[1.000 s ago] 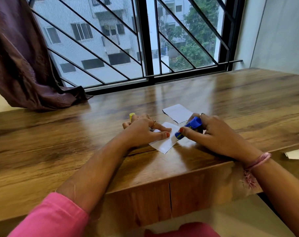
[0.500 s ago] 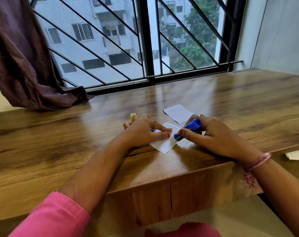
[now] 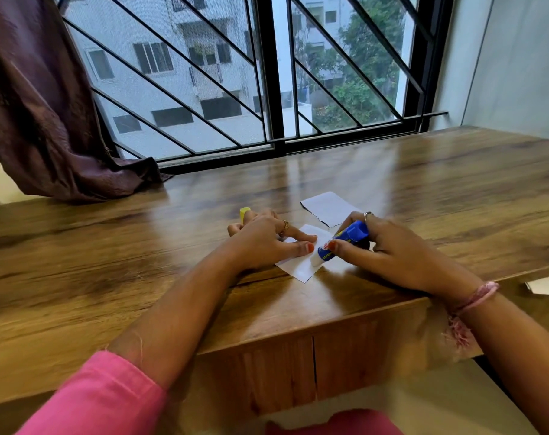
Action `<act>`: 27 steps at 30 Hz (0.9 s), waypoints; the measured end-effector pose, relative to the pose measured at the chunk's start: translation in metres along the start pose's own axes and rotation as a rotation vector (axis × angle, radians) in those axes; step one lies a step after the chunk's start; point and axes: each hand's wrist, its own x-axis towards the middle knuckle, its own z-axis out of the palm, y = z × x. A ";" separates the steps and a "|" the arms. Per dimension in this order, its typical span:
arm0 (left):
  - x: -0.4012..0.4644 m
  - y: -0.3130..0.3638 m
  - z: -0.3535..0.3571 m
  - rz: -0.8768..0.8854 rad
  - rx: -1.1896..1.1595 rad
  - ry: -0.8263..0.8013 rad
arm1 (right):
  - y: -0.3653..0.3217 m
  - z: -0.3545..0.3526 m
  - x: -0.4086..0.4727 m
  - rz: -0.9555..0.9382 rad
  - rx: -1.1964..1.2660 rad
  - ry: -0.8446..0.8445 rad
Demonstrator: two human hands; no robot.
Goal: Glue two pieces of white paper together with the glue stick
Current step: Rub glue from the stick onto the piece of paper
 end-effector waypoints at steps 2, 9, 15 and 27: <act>0.000 0.000 0.000 -0.007 0.000 0.002 | 0.000 0.000 -0.001 -0.010 0.017 -0.020; 0.000 0.000 0.000 -0.004 0.009 -0.002 | 0.001 0.000 -0.001 -0.035 0.015 -0.033; 0.001 -0.001 0.000 0.005 0.016 -0.009 | 0.000 0.002 0.000 -0.046 -0.003 -0.051; 0.003 -0.001 0.001 0.000 0.025 -0.018 | 0.000 0.002 0.000 -0.060 0.012 -0.068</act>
